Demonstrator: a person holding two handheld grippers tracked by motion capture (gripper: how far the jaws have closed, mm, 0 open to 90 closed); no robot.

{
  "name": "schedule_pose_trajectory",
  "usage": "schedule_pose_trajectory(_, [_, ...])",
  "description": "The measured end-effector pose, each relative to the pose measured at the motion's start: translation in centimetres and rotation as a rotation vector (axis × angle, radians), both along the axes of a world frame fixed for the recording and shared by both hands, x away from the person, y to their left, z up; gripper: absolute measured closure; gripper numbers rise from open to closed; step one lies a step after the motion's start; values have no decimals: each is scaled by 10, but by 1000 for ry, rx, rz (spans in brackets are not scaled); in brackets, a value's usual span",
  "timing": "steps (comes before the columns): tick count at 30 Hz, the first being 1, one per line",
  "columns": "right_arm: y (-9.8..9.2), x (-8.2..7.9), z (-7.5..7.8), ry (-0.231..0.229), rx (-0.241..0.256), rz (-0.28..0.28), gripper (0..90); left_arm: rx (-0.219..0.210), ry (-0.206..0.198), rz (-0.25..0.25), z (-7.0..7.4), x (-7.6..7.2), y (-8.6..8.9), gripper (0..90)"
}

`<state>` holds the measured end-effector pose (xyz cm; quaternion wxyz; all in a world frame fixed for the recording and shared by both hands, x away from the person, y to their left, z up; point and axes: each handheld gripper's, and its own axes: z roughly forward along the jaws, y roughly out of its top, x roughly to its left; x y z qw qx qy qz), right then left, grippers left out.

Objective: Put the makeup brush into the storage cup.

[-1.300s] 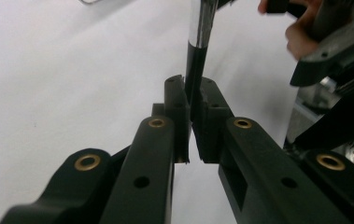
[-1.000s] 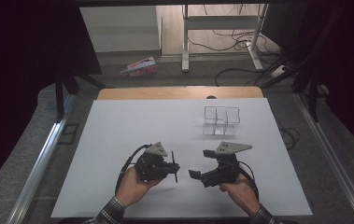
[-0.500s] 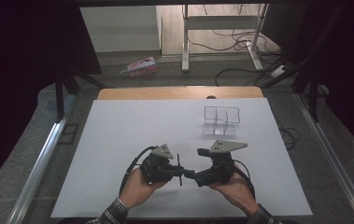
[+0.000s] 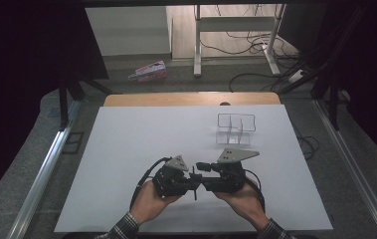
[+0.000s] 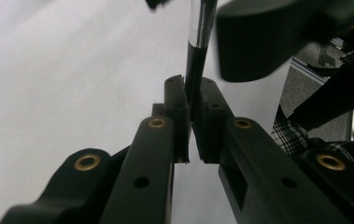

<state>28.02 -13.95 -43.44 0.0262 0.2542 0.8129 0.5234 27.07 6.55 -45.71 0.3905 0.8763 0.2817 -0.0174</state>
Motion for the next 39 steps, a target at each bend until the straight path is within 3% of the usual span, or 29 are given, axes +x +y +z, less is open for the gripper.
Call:
schedule_pose_trajectory(6, [2,0,-3,5,-2,35,835,-2,4,-7,-1,0,-1,850])
schedule_pose_trajectory(12, [1,-1,-3,-1,3,16,848,-12,-11,-6,-2,0,-1,818])
schedule_pose_trajectory(14, [-1,0,-2,0,10,14,848,-11,-27,0,-3,0,-1,704])
schedule_pose_trajectory(18, [-3,0,-1,-9,-1,7,848,4,-47,6,-5,-1,1,567])
schedule_pose_trajectory(20, [-4,0,-1,-12,-7,6,848,5,-55,11,-5,-1,3,442])
schedule_pose_trajectory(21, [-4,0,-1,-12,-7,6,848,2,-57,18,-5,-1,3,442])
schedule_pose_trajectory(26, [-8,1,-1,-30,-27,10,848,-18,-60,33,-7,1,9,279])
schedule_pose_trajectory(32, [-11,1,0,-30,-34,-11,849,-30,-61,50,-11,0,11,168])
schedule_pose_trajectory(39, [-14,2,1,-26,-42,-45,849,-31,-83,68,-12,-4,19,96])
